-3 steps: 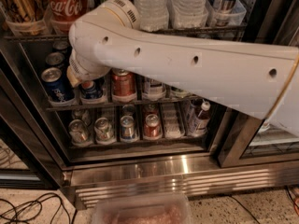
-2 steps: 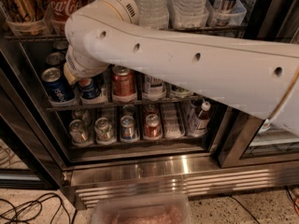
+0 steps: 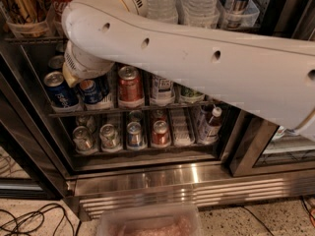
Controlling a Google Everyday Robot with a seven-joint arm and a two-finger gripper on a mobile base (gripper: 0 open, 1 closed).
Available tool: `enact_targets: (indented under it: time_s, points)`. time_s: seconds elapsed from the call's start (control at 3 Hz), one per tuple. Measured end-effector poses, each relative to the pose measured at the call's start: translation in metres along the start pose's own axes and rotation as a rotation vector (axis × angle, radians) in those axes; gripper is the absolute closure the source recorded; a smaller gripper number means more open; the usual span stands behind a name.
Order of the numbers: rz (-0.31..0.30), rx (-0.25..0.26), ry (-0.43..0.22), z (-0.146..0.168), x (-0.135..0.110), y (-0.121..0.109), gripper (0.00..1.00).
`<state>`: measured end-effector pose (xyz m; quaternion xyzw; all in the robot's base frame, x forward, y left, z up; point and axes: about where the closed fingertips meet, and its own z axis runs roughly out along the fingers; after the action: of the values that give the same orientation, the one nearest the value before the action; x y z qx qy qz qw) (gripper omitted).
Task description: Pick pepsi can from middle shelf of fridge
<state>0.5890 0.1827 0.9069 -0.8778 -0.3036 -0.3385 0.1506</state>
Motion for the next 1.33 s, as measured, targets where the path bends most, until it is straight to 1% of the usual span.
enact_targets:
  time_s: [0.33, 1.0, 1.33]
  points:
    - [0.024, 0.006, -0.009, -0.016, -0.006, -0.001, 1.0]
    - [0.085, 0.024, -0.043, -0.055, -0.028, -0.002, 1.0]
    - [0.157, 0.062, -0.068, -0.091, -0.047, -0.007, 1.0]
